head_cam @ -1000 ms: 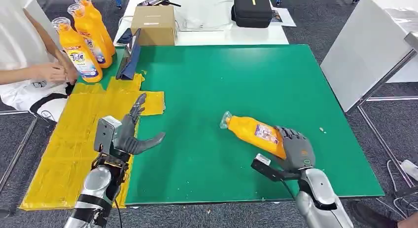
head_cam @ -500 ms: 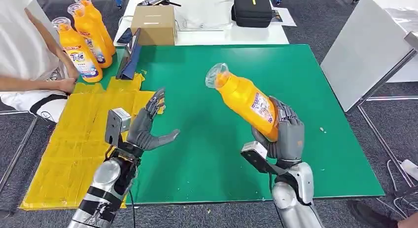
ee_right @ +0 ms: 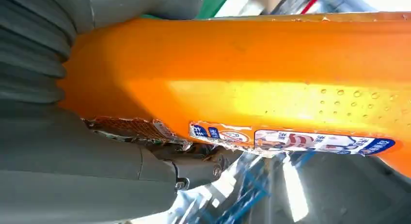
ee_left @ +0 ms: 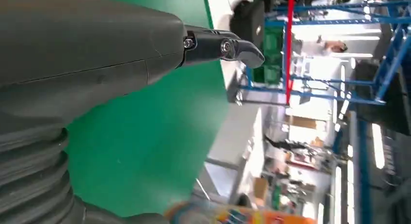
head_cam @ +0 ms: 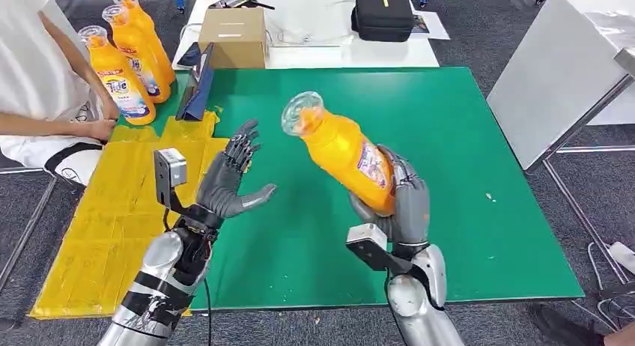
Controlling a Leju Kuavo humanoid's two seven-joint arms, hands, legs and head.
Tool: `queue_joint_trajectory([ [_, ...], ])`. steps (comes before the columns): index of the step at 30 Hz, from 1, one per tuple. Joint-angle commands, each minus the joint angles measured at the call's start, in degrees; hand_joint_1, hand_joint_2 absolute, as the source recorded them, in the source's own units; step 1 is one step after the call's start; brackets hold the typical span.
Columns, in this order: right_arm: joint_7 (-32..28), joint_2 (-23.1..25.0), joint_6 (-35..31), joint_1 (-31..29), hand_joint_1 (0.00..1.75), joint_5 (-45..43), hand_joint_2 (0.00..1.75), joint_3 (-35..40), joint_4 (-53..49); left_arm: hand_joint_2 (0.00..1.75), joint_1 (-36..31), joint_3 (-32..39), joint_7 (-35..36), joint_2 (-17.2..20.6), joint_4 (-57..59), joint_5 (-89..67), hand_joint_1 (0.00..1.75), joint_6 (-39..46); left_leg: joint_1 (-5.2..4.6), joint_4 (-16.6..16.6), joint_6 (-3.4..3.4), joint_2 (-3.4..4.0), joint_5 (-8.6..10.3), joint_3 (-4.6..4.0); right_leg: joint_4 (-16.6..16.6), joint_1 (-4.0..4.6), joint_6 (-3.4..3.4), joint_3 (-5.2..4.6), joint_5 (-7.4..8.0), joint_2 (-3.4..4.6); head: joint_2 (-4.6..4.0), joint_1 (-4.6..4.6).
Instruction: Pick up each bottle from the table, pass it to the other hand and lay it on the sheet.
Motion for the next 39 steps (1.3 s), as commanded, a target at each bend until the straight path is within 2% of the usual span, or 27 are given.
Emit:
queue_joint_trajectory([
  [1,-5.65,4.48,0.61,-4.51,1.75,-6.76,1.75,5.88,12.7,1.75,-1.4,-10.93,-1.59,0.51,-0.01,2.35,0.0,-0.15,0.02,-0.05,0.0,0.07,-0.04,0.16,-0.07,0.05,-0.1,0.15,-0.02,0.02,0.0,0.0],
  [4,-6.85,5.89,0.65,-5.33,1.75,-8.21,1.75,6.84,15.16,1.75,-0.45,-13.58,-2.18,0.48,-1.37,2.67,0.0,-0.33,0.03,-0.07,0.02,0.16,-0.11,0.29,-0.11,0.07,-0.13,0.27,-0.05,0.08,0.0,0.0],
  [15,-7.94,7.83,2.16,-6.96,1.75,-11.2,1.75,8.55,18.19,1.75,-0.84,-16.5,-2.38,0.28,-0.58,3.5,0.0,-1.25,0.02,-0.03,0.0,0.13,-0.05,0.11,-0.04,0.04,-0.1,0.09,-0.01,0.08,0.0,-0.02],
  [27,-7.78,7.77,2.16,-7.88,1.75,-11.71,1.75,9.31,21.51,1.75,-0.91,-16.74,-3.25,1.19,-2.65,3.53,0.0,-0.69,0.02,-0.08,0.02,0.11,-0.07,0.25,-0.1,0.07,-0.14,0.25,-0.04,0.04,0.0,0.0],
  [34,-6.45,8.47,-0.92,-8.39,1.75,-4.41,1.75,14.45,27.27,1.75,-2.23,-14.85,-2.82,0.16,-1.69,3.83,0.0,2.35,0.04,-0.05,0.0,0.09,-0.05,0.14,-0.07,0.08,-0.11,0.14,-0.03,0.03,0.0,0.0],
  [39,-5.3,8.59,-1.28,-8.58,1.75,-3.68,1.75,15.73,28.84,1.75,-2.56,-14.34,-3.46,-0.52,-0.99,1.52,0.0,6.09,0.05,-0.09,0.01,0.02,-0.08,0.28,-0.14,0.1,-0.14,0.31,-0.08,-0.06,0.0,-0.02],
])
